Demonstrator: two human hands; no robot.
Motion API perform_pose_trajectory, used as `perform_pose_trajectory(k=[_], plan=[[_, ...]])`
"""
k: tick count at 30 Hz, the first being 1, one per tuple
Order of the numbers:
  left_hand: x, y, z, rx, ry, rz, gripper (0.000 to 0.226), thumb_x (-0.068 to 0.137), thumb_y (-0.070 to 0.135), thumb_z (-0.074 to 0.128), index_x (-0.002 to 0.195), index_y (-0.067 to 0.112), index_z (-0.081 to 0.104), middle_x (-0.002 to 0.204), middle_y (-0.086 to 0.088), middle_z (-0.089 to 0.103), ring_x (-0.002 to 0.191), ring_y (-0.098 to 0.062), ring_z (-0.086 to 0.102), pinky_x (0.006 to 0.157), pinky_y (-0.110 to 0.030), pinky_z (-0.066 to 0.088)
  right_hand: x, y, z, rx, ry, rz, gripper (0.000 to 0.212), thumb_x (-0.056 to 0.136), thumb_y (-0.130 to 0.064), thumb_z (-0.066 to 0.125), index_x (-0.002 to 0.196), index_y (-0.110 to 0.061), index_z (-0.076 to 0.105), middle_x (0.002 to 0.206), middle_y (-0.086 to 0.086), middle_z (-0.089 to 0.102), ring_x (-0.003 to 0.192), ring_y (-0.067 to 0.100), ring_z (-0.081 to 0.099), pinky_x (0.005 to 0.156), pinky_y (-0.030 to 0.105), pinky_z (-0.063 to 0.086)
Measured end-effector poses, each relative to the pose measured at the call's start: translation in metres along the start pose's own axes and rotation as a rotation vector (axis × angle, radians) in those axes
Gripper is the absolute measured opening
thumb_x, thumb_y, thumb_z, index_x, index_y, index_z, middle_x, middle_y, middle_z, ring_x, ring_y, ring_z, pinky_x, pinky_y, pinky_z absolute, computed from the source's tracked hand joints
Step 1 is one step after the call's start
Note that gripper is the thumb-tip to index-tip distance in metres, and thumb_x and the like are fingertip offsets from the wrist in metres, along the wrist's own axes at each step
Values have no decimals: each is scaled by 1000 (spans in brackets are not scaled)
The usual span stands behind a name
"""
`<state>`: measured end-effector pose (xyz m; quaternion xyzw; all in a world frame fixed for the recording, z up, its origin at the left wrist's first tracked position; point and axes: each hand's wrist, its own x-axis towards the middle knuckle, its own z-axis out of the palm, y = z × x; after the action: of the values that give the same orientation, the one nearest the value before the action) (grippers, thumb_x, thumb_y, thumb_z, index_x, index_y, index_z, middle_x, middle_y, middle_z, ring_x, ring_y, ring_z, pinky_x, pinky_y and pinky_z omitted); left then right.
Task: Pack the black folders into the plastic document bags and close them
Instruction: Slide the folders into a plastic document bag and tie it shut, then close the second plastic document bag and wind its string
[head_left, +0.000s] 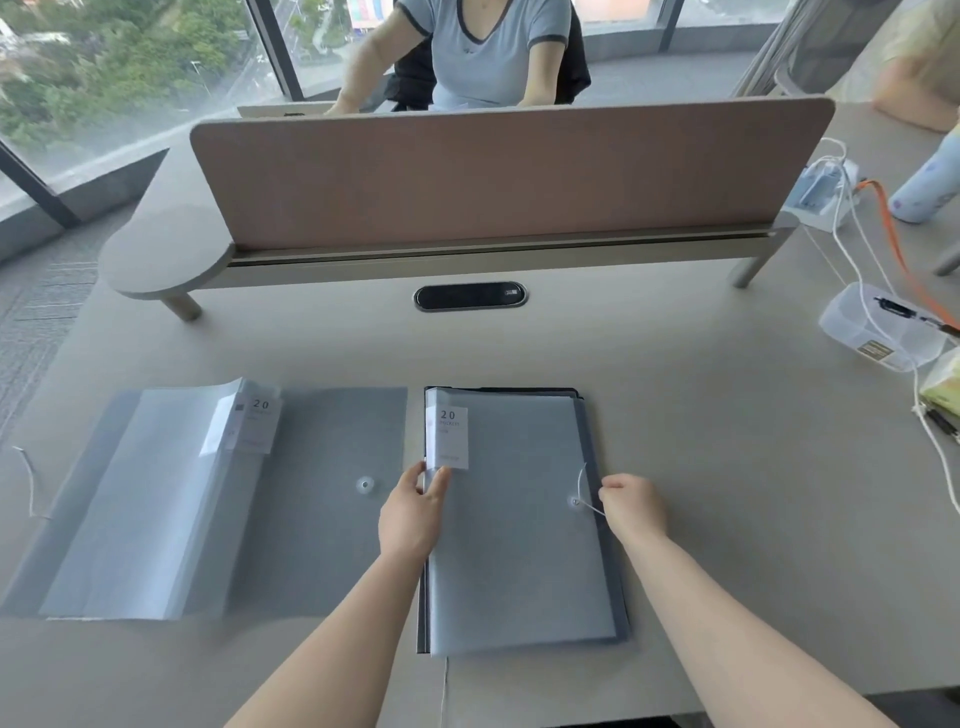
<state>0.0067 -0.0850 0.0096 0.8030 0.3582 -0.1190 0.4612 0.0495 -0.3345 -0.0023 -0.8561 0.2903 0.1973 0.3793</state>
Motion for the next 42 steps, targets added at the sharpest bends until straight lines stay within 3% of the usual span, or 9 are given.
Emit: perform_pose_trajectory(k=[8, 11, 14, 18, 21, 25, 30, 36, 42], plan=[[0, 0, 1, -23, 4, -5, 58, 92, 53, 53, 143, 26, 49, 128, -5, 65, 111, -26, 62, 81, -34, 47, -1, 4, -7, -15, -17, -32, 28, 81, -5, 54, 102, -7, 72, 97, 13, 74, 90, 37, 67, 74, 37, 52], [0, 0, 1, -40, -2, -21, 58, 92, 54, 54, 143, 25, 49, 121, -4, 67, 105, -24, 63, 81, -34, 49, 2, 7, -9, 20, -65, -28, 28, 82, -7, 55, 103, -12, 73, 91, 10, 74, 72, 26, 62, 64, 29, 44], [-2, 4, 0, -51, -4, -19, 57, 93, 51, 54, 141, 22, 50, 116, -2, 67, 96, -20, 62, 74, -33, 46, 6, 11, -10, 38, -78, -36, 30, 77, -8, 54, 103, 4, 65, 99, 24, 70, 64, 20, 50, 63, 29, 39], [-18, 3, -5, -85, 54, -25, 50, 96, 44, 52, 138, 17, 52, 128, -1, 64, 99, -16, 56, 82, -30, 40, -5, 0, -18, 53, -40, -88, 33, 86, -9, 50, 115, -14, 67, 112, 4, 70, 91, 24, 63, 82, 34, 51], [-32, -3, -13, -86, 122, -37, 40, 97, 39, 50, 130, 17, 59, 124, 0, 67, 98, -16, 56, 81, -30, 40, -23, -18, -15, 87, 1, -241, 31, 90, -9, 47, 110, -18, 68, 107, -1, 69, 90, 18, 59, 76, 29, 43], [-43, -16, -24, -63, 173, -41, 33, 97, 31, 50, 123, 16, 62, 121, -2, 67, 103, -18, 59, 85, -32, 44, -53, -47, 5, 119, -123, -472, 22, 93, -9, 52, 103, -18, 70, 95, -6, 68, 92, 15, 62, 75, 25, 41], [-42, -43, -48, 40, 254, -49, 34, 95, 27, 52, 126, 17, 62, 131, -8, 58, 122, -25, 53, 98, -35, 40, -88, -75, 45, 92, -289, -617, 20, 94, -14, 54, 107, -17, 69, 92, -3, 70, 85, 20, 64, 83, 38, 54], [-19, -66, -90, 300, 281, 65, 46, 95, 28, 55, 140, 24, 51, 151, 1, 42, 140, -22, 30, 109, -35, 32, -122, -106, 93, 0, -412, -578, 44, 93, -13, 48, 136, -18, 56, 127, 0, 65, 114, 18, 60, 97, 29, 45], [18, -88, -123, 623, 84, 123, 74, 89, 45, 59, 154, 36, 23, 167, -2, 7, 153, -26, 4, 121, -43, 13, -145, -123, 153, -69, -442, -409, 57, 93, -23, 49, 149, -19, 37, 148, 3, 47, 132, 18, 48, 107, 32, 39]])
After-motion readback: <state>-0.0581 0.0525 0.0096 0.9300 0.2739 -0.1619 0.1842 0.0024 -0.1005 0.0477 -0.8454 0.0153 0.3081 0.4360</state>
